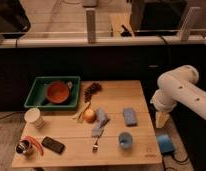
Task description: Place towel in table surface
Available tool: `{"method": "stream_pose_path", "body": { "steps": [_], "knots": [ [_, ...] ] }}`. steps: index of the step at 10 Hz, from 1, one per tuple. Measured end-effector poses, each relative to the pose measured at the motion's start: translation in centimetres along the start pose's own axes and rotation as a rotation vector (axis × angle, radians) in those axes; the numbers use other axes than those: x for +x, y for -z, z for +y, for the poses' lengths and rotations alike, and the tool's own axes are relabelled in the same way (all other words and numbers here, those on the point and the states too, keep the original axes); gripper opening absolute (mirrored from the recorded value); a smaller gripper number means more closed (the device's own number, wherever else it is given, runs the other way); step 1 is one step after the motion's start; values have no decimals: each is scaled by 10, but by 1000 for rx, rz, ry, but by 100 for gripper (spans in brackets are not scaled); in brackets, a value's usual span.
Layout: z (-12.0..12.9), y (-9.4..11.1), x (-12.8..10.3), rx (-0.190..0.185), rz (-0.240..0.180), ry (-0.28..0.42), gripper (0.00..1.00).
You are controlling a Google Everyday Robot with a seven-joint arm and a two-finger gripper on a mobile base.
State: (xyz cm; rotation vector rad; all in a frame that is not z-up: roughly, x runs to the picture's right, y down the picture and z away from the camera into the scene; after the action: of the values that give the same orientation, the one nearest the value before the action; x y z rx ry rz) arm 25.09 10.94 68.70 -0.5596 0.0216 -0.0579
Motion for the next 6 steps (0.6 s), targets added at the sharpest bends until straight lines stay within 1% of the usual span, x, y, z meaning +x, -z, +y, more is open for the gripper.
{"method": "stream_pose_path", "body": {
  "steps": [1, 2, 5, 6],
  "knots": [
    [-1, -1, -13, 4, 2, 32, 80],
    [-2, -1, -20, 7, 5, 54, 80],
    [-3, -4, -21, 16, 12, 102, 80],
    [-5, -7, -33, 18, 10, 134, 80]
  ]
}}
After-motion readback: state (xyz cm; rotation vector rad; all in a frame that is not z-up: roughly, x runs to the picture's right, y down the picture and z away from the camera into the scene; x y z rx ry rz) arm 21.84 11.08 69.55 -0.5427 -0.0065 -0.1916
